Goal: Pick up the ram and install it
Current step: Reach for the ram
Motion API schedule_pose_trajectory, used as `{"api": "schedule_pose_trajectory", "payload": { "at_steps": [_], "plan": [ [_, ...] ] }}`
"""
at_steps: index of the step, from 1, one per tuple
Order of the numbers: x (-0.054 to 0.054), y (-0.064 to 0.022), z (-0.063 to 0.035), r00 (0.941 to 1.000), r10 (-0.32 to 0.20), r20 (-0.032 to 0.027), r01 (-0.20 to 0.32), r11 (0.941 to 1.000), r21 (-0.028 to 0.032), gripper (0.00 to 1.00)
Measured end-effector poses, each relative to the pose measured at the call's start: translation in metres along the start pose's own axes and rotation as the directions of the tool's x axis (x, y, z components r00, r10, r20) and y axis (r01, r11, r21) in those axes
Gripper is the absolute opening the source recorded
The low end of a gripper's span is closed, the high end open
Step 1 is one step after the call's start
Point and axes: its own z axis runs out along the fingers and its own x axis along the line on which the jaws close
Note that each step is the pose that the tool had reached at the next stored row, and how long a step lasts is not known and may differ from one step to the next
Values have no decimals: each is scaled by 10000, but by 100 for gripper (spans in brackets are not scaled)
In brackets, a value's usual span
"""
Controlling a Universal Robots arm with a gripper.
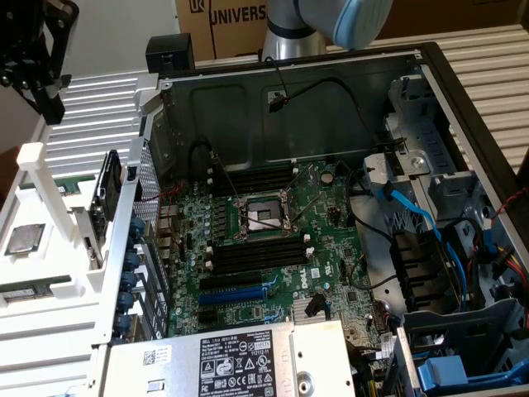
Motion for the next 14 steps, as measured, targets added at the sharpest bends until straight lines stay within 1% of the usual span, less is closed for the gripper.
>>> {"api": "schedule_pose_trajectory", "payload": {
  "at_steps": [4,5,14],
  "plan": [
    [179,-16,-12,10000,-2,0,2,10000,0,10],
    [268,-25,-18,10000,-4,-1,4,10000,0,10],
    [675,-64,-44,10000,-16,-1,16,10000,-1,10]
  ]
}}
